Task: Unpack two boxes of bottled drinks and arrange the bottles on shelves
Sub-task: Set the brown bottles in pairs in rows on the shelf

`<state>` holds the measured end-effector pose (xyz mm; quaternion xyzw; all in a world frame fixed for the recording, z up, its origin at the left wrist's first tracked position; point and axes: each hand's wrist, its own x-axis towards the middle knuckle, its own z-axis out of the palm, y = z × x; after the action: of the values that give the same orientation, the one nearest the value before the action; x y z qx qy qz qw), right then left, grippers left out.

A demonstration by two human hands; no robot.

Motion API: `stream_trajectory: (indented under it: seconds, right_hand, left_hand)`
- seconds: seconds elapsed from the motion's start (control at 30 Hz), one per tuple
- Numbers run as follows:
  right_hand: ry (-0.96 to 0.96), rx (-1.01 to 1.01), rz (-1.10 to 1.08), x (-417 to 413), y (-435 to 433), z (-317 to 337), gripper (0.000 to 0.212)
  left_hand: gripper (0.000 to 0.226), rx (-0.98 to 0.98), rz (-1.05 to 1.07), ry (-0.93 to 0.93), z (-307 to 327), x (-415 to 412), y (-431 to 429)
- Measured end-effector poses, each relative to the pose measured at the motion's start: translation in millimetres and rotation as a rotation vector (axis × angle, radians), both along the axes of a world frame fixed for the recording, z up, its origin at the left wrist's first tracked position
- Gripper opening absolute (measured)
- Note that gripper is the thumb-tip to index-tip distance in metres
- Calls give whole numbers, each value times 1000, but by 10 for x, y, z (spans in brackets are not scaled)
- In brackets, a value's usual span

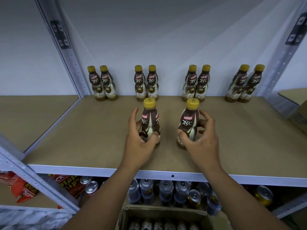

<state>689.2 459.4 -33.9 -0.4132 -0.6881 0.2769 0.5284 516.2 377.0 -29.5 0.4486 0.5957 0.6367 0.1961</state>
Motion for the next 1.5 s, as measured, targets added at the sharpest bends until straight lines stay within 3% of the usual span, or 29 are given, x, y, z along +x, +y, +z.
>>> stream_trajectory:
  seconds: [0.23, 0.57, 1.17, 1.5]
  right_hand:
    - [-4, 13, -37, 5, -12, 13, 97]
    - [-14, 28, -49, -14, -4, -7, 93]
    - [2, 19, -22, -14, -6, 16, 82]
    - [29, -3, -2, 0, -35, 25, 83]
  left_hand:
    - [103, -9, 100, 77, 35, 34, -35]
    - [105, -37, 170, 172, -18, -1, -6]
    - [97, -29, 49, 89, -44, 1, 43]
    - [99, 5, 84, 72, -39, -18, 20]
